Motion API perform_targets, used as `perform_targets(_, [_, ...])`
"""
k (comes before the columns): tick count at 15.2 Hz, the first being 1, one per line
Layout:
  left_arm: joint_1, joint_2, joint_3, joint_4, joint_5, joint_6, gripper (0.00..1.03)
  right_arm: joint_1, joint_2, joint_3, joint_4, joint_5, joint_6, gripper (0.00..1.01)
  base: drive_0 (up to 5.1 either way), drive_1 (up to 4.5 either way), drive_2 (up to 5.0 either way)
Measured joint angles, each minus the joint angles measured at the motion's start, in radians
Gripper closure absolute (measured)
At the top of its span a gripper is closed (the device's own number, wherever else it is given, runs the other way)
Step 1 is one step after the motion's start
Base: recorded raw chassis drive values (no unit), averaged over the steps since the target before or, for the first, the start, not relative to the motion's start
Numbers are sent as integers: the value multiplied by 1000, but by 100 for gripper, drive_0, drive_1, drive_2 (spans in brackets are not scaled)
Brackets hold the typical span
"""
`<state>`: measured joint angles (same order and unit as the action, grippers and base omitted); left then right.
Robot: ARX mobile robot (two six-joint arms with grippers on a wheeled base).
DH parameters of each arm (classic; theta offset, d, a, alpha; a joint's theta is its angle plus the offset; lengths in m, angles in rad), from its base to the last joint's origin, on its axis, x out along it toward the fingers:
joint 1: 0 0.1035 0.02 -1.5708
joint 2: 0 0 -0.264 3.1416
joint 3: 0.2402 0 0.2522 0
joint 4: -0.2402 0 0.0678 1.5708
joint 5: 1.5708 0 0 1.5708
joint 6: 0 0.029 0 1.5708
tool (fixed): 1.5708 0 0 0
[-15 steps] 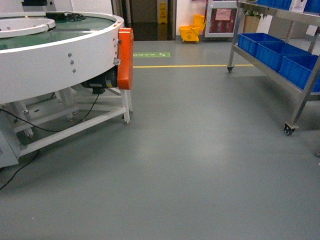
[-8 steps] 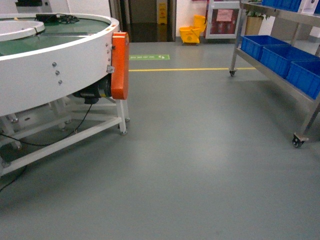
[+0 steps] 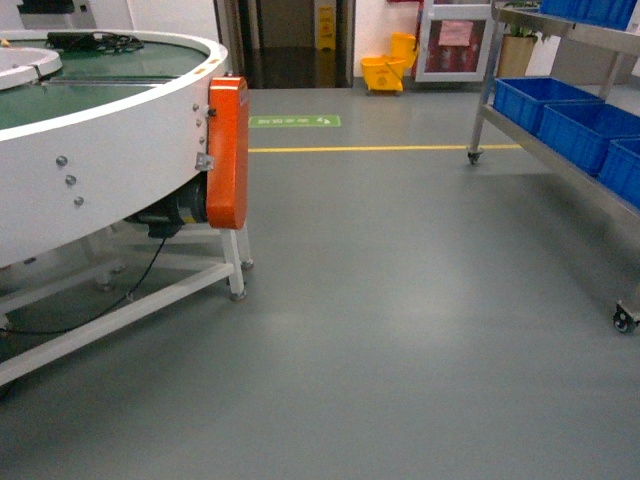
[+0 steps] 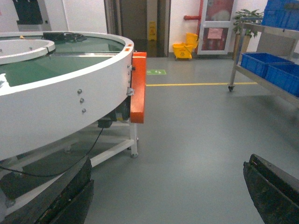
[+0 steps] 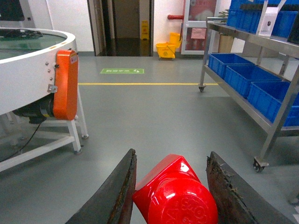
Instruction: Pick red block from blue box to shelf
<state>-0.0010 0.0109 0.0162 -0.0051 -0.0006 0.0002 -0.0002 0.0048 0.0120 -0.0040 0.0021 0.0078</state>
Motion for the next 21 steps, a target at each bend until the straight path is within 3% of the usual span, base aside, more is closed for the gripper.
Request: perform_targets(21, [1, 0, 0, 0, 0, 0, 5, 0, 0, 0, 0, -2, 0, 63, -1, 397, -399])
